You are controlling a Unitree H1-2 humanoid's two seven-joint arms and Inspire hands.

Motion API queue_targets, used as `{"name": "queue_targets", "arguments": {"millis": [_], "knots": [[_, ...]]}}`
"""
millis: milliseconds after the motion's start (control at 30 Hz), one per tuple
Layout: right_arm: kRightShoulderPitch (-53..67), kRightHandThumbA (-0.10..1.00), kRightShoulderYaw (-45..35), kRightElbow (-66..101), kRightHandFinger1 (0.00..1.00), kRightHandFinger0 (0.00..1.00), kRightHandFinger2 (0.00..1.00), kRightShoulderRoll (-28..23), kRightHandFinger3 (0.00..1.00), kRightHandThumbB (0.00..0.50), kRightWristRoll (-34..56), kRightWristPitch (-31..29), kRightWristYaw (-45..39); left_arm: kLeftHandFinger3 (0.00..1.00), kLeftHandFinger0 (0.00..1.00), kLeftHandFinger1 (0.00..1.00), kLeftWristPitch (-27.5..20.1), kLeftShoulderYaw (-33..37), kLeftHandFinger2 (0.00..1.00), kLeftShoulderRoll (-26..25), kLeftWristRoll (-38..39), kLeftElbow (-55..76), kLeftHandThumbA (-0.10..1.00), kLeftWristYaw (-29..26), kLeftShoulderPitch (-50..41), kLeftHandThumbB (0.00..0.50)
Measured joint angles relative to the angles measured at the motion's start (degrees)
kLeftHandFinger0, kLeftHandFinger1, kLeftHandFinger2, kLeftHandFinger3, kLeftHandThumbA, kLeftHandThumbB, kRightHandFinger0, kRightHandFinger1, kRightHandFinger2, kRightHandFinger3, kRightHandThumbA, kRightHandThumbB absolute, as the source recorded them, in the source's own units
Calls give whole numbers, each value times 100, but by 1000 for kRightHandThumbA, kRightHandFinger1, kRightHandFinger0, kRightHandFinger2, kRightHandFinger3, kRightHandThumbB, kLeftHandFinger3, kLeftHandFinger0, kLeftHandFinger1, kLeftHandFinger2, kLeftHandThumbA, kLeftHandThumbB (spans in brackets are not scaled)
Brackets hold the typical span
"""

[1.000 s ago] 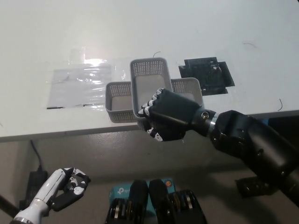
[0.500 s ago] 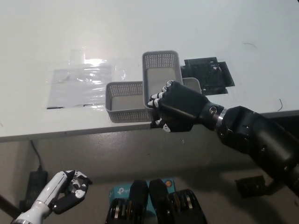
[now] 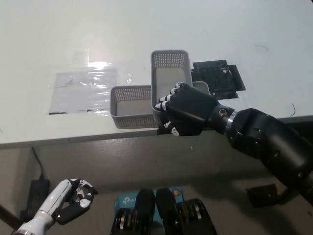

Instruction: The robot uses its right hand to pick up the grey box kept on the middle on the desk and place it on top of another box next to it in a right angle

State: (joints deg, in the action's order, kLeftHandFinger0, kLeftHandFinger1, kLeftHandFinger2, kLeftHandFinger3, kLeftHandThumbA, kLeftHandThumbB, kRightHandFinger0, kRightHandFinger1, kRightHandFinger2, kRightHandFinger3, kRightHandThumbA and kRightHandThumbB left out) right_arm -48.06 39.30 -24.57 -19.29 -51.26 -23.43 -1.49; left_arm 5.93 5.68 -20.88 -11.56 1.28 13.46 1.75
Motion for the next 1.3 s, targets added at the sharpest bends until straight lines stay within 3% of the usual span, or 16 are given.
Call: {"name": "queue_targets", "arguments": {"millis": [33, 133, 333, 633, 733, 833, 1100, 1233, 1300], "knots": [[0, 385, 0, 49, 1000, 996, 1000, -3, 1000, 241, -31, 44, -70, 420, 193, 101, -4, 0, 273, 0, 1, -4, 421, 9, 0, 172], [0, 379, 0, 149, 1000, 1000, 1000, -6, 1000, 285, -131, 133, -194, 416, 193, 116, -2, -3, 268, 1, 4, -8, 452, 27, 0, 175], [7, 349, -3, 281, 1000, 1000, 1000, -7, 1000, 307, -242, 253, -351, 420, 164, 93, 4, -1, 244, 0, -5, -6, 403, 37, 0, 154], [41, 333, -27, 410, 1000, 1000, 1000, -8, 1000, 347, -341, 341, -493, 389, 164, 74, -12, 1, 211, 0, -26, -15, 460, 37, 1, 169], [40, 543, -35, 425, 1000, 1000, 1000, -12, 1000, 438, -355, 345, -525, 381, 186, 69, -40, 1, 188, 0, -28, -43, 442, 36, 0, 163], [40, 637, -35, 578, 1000, 1000, 1000, -52, 1000, 468, -373, 398, -724, 391, 223, 73, -63, 4, 195, 1, -35, -52, 392, 35, -1, 154], [58, 679, -114, 868, 1000, 1000, 1000, -126, 1000, 464, -313, 505, -1433, 383, 134, 43, -95, 2, 169, 7, -39, -84, 445, 33, -31, 164], [58, 765, -265, 1127, 1000, 1000, 1000, -124, 1000, 471, -148, 638, -1889, 348, 185, 57, -103, 0, 171, 11, -36, -85, 452, 33, -63, 174], [53, 779, -341, 1257, 1000, 1000, 1000, -120, 1000, 475, -45, 706, -2175, 338, 160, 49, -102, -1, 170, 12, -35, -84, 483, 32, -92, 179]]}}
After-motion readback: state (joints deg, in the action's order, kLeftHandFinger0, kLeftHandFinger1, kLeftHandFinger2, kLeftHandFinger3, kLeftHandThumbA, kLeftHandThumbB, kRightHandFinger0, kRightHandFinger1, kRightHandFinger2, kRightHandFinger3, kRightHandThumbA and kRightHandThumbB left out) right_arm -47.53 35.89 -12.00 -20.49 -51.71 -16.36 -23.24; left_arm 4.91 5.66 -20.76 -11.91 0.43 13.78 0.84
